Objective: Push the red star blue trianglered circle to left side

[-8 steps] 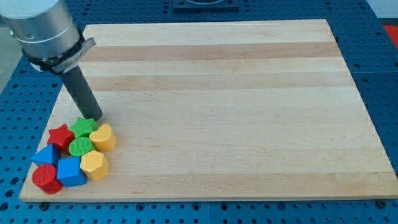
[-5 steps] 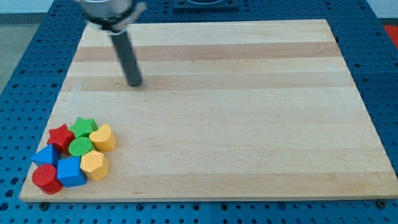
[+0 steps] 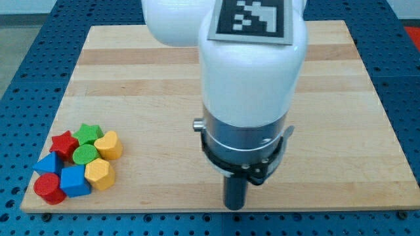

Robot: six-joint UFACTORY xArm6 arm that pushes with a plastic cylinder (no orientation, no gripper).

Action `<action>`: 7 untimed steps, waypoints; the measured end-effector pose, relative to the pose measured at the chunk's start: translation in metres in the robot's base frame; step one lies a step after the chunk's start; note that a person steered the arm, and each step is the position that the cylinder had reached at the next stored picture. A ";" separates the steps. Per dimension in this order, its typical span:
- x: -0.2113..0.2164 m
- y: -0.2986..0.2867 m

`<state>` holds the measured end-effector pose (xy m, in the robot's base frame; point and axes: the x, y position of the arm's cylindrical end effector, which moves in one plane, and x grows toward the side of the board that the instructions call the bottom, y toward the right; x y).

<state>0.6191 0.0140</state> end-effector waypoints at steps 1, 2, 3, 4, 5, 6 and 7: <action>0.000 -0.097; -0.001 -0.198; -0.001 -0.244; -0.001 -0.256; -0.002 -0.256; -0.035 -0.268; -0.082 -0.268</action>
<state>0.5368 -0.2540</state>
